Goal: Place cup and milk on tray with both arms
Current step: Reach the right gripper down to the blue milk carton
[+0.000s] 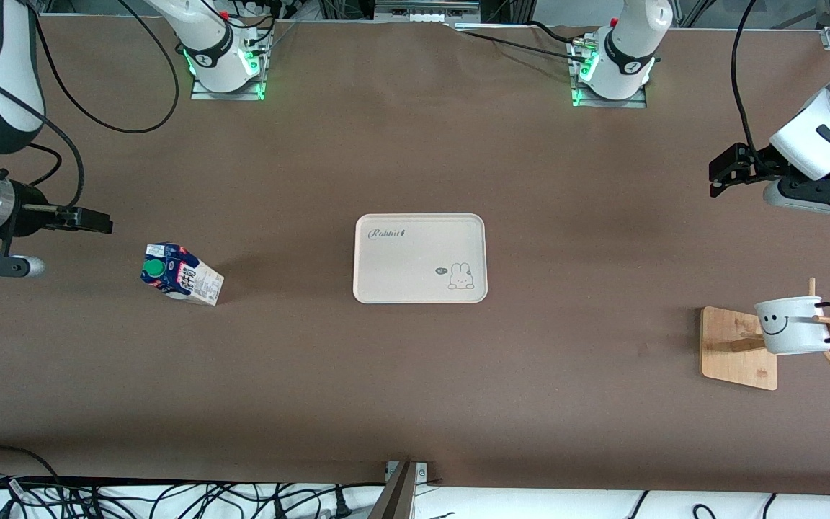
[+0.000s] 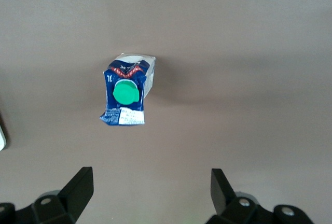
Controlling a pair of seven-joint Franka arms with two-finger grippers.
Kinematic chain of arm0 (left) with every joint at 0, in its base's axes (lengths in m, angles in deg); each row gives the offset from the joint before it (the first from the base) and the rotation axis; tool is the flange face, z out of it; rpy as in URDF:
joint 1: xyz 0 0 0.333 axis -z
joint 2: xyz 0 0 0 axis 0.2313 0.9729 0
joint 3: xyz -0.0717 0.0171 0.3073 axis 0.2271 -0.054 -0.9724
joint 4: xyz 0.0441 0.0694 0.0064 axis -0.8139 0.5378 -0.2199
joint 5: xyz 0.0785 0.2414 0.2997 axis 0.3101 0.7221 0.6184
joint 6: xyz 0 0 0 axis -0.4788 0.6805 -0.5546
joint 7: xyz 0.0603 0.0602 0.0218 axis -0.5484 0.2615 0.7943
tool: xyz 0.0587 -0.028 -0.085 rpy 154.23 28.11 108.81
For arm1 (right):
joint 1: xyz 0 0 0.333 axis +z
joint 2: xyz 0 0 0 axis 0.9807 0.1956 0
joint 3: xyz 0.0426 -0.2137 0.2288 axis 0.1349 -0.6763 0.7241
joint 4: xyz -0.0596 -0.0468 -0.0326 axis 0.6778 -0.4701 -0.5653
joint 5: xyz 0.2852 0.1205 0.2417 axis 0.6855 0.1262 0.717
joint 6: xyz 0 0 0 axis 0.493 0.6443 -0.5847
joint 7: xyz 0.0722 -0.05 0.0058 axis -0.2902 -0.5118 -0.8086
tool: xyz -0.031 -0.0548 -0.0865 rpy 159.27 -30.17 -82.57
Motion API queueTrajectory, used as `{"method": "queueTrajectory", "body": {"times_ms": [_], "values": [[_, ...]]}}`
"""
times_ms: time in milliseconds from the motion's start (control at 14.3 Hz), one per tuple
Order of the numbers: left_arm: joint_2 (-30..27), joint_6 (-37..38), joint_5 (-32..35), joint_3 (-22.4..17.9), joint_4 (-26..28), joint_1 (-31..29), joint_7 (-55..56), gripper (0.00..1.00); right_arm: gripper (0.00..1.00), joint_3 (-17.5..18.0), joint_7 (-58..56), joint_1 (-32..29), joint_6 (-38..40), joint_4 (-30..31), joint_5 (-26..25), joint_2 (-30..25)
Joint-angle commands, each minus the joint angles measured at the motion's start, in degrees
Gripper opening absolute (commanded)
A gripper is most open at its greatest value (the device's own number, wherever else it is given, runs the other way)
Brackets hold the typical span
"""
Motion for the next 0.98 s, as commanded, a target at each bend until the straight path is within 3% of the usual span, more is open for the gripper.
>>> {"method": "queueTrajectory", "body": {"times_ms": [0, 909], "values": [[0.82, 1.35, -0.17, -0.22, -2.00, 0.14, -0.72, 1.00, 1.00, 0.08, 0.62, 0.05, -1.84, -0.70, 3.17, 2.14], [0.82, 1.35, -1.05, -0.22, -2.00, -0.39, -1.16, 1.00, 1.00, 0.25, 1.68, 1.98, -10.54, -0.35, 5.20, 9.70]]}}
